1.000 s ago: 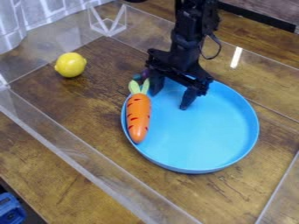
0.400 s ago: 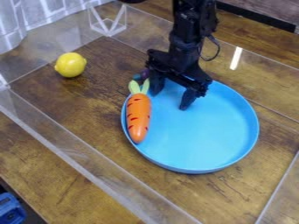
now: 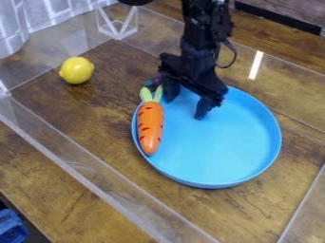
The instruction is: Move the carrot to the right side
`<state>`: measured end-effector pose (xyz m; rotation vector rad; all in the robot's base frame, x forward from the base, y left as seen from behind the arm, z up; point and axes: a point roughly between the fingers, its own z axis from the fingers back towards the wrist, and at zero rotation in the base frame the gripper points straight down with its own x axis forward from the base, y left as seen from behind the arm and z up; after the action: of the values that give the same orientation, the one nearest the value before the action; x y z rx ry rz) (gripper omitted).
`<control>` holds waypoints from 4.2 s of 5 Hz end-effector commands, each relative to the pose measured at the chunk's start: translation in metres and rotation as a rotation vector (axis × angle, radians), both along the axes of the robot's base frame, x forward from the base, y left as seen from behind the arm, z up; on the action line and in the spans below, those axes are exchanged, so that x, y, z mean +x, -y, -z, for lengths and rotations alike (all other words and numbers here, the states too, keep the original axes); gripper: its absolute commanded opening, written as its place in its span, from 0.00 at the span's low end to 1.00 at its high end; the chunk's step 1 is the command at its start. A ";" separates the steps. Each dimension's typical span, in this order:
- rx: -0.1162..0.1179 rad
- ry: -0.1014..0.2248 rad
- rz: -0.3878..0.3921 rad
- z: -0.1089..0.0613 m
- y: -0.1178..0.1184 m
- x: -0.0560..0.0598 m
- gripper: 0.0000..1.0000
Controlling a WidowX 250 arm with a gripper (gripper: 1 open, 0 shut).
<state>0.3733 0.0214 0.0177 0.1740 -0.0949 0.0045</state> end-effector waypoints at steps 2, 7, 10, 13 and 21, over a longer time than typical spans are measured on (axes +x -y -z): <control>0.018 -0.134 -0.055 0.011 -0.039 -0.024 1.00; 0.021 -0.185 -0.147 0.017 -0.057 -0.016 1.00; 0.019 -0.218 -0.184 0.022 -0.059 -0.024 1.00; 0.006 -0.249 -0.144 0.021 -0.077 -0.063 1.00; -0.053 -0.259 -0.245 0.009 -0.035 -0.074 1.00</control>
<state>0.3094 0.0641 0.0168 0.1367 0.1329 0.2341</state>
